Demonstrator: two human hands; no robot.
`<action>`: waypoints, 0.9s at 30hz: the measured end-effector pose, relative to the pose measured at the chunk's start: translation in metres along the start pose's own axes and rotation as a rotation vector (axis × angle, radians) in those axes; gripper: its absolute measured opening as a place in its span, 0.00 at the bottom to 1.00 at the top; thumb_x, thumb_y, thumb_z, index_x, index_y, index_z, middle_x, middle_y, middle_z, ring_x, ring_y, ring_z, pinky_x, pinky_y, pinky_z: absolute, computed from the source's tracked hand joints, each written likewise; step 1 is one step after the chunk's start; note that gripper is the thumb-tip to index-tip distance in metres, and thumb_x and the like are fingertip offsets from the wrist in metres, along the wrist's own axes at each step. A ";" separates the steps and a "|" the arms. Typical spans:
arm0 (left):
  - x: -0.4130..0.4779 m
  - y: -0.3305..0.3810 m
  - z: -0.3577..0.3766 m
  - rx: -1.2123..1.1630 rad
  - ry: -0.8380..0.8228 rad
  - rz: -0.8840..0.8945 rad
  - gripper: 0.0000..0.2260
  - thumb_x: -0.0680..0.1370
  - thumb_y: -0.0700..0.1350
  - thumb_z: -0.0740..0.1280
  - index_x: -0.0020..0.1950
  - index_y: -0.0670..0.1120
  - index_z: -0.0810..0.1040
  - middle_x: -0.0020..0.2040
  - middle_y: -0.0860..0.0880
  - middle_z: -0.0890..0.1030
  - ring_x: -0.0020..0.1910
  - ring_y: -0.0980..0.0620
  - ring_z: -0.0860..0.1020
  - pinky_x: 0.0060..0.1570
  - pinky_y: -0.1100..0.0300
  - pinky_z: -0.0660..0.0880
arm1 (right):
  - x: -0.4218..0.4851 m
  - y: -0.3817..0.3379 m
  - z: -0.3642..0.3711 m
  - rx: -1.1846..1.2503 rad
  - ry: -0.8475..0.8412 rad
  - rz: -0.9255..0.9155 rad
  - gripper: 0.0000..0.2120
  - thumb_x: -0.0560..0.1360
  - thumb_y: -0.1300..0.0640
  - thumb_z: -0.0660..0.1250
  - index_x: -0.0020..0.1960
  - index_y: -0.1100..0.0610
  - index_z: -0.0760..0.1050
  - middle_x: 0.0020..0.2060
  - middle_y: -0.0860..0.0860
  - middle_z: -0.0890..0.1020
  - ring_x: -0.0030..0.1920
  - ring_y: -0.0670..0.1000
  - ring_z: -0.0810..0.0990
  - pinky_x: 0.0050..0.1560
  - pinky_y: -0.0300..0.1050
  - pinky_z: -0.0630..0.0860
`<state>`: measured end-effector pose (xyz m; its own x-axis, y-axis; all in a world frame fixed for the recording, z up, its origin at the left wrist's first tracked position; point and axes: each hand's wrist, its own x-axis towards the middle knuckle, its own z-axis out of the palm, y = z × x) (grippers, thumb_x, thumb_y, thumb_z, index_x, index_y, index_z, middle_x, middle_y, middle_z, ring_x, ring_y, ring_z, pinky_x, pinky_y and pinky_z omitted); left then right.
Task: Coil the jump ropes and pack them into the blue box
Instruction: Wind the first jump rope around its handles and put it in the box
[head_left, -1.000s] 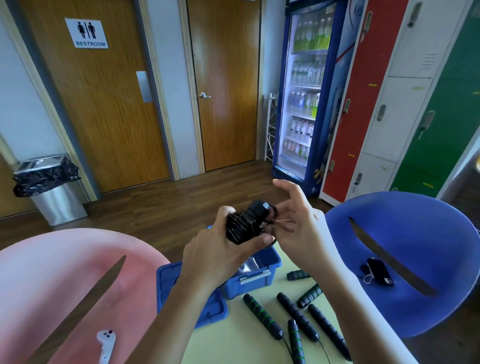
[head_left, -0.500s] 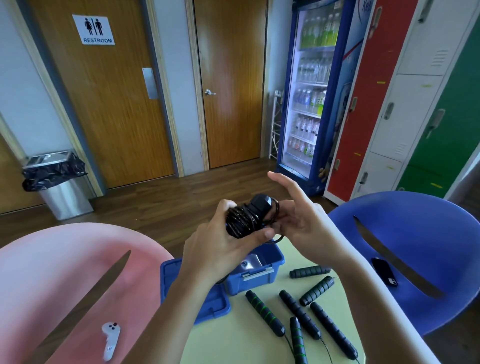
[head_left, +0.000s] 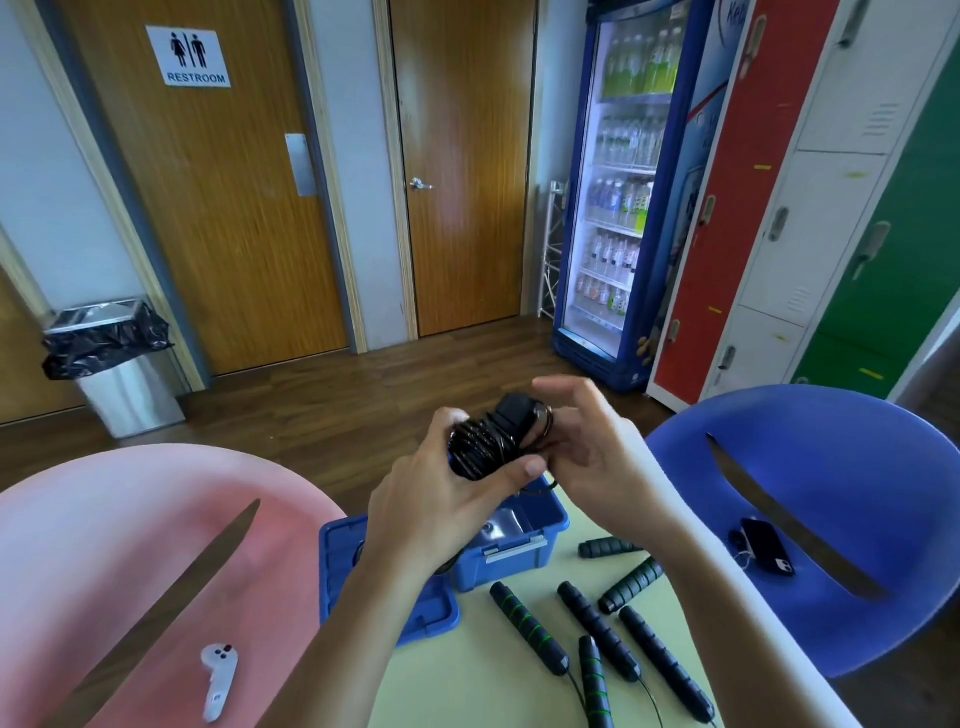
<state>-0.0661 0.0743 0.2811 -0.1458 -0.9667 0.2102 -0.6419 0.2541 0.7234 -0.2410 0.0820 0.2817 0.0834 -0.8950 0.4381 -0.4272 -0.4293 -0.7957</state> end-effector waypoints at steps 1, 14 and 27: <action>0.002 0.001 -0.002 -0.012 -0.002 0.007 0.32 0.56 0.80 0.57 0.52 0.62 0.66 0.39 0.60 0.80 0.43 0.54 0.80 0.45 0.51 0.77 | 0.000 0.001 0.003 0.053 0.075 0.002 0.32 0.69 0.77 0.61 0.64 0.48 0.65 0.44 0.50 0.85 0.45 0.48 0.84 0.50 0.45 0.79; 0.007 -0.001 -0.013 -0.038 0.020 0.015 0.33 0.56 0.80 0.60 0.50 0.60 0.69 0.41 0.60 0.81 0.45 0.54 0.80 0.47 0.48 0.78 | 0.005 -0.001 0.003 0.012 -0.050 -0.032 0.35 0.72 0.76 0.58 0.72 0.51 0.57 0.46 0.50 0.85 0.47 0.53 0.83 0.55 0.52 0.79; 0.008 -0.009 -0.017 0.021 0.036 0.034 0.35 0.55 0.80 0.59 0.51 0.59 0.69 0.41 0.58 0.81 0.44 0.54 0.80 0.45 0.50 0.79 | 0.009 -0.012 0.004 0.089 -0.241 0.049 0.27 0.74 0.63 0.66 0.71 0.59 0.62 0.55 0.54 0.82 0.57 0.52 0.81 0.60 0.52 0.76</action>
<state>-0.0492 0.0649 0.2875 -0.1407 -0.9558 0.2583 -0.6530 0.2857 0.7014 -0.2316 0.0786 0.2932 0.2811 -0.9133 0.2948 -0.3556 -0.3844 -0.8519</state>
